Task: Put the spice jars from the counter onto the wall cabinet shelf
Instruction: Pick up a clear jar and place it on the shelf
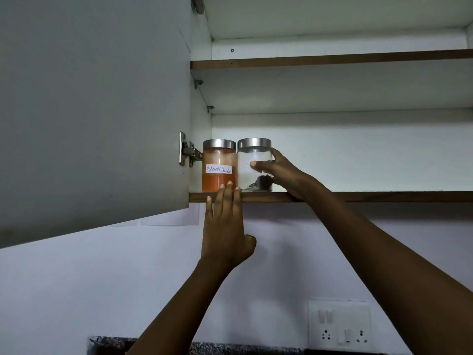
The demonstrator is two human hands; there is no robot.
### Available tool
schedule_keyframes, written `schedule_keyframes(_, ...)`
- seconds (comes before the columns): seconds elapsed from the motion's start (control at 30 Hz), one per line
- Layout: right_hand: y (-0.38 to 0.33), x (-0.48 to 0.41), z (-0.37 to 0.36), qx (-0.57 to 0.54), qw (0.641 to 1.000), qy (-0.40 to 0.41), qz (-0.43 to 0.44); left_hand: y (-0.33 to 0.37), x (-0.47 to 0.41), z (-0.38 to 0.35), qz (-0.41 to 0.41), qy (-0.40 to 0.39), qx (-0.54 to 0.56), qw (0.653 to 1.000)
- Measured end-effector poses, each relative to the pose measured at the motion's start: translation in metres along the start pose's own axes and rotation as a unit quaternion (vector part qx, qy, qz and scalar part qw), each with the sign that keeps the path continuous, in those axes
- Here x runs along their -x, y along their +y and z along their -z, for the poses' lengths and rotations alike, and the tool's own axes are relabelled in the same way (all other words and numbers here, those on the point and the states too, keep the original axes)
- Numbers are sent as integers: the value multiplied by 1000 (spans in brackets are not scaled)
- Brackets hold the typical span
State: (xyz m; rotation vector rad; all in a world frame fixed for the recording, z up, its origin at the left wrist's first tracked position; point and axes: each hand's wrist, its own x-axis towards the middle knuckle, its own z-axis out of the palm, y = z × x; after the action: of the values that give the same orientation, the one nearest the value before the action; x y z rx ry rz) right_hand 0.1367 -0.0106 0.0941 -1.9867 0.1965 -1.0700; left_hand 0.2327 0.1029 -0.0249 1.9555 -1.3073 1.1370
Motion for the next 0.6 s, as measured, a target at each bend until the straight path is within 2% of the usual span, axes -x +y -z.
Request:
schedule_keyframes(0.17,-2,3,-3,15,1000,7,-20,-3,1,3,-6,-10,7,1000)
schedule_keyframes(0.3,-11,24,-10,43,993,106,-15,-3,1,6,-1,-13,17,1000)
schedule_keyframes(0.43,-6,85,-19,53,978,190,65,11,15,12,26,-10,73,997)
schedule_keyframes(0.5,9,126,-22,34,976,193,98,24,41,13,24,1,125,992)
schedule_keyframes(0.6,36,185,-26,-9,987,150,62,39,93,13,13,41,195,980)
